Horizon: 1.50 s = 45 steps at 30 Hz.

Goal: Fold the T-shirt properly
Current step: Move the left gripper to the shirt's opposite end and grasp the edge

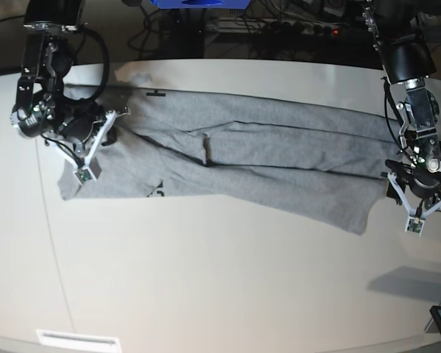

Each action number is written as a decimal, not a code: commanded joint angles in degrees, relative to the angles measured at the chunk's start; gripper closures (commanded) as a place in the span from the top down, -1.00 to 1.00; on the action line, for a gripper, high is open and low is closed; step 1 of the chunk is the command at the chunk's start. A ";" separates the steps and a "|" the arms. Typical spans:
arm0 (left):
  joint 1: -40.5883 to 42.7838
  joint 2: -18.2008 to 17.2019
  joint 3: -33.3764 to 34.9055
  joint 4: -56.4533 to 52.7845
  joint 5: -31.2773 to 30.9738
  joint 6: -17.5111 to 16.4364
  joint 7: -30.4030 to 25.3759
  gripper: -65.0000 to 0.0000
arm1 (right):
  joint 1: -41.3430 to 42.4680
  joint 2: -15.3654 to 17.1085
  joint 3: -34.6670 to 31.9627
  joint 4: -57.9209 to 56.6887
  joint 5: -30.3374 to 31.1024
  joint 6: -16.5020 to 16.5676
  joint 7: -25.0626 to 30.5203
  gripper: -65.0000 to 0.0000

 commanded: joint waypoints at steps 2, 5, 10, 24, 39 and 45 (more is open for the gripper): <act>-1.84 0.05 -0.45 3.11 0.39 0.63 -0.60 0.31 | 0.80 0.32 0.26 1.10 0.60 0.03 0.78 -0.74; -3.68 1.72 -0.45 4.17 0.39 0.54 -0.34 0.31 | 0.80 0.32 0.17 1.19 0.60 0.03 2.37 -0.24; -7.37 2.95 -0.45 2.94 -7.17 -1.83 -0.08 0.53 | 0.80 0.32 0.26 1.37 0.60 0.03 2.72 0.61; -20.12 3.21 -3.53 -21.15 -14.65 -2.19 -0.60 0.56 | -0.34 0.41 1.93 7.08 0.60 0.03 9.66 0.79; -26.89 3.91 1.57 -40.05 -19.13 -1.83 -6.14 0.55 | -0.08 0.58 2.19 7.17 0.60 0.11 10.19 0.79; -26.36 4.44 3.86 -40.32 -19.22 -1.83 -7.90 0.55 | -0.08 0.50 2.19 7.17 0.60 0.11 10.19 0.79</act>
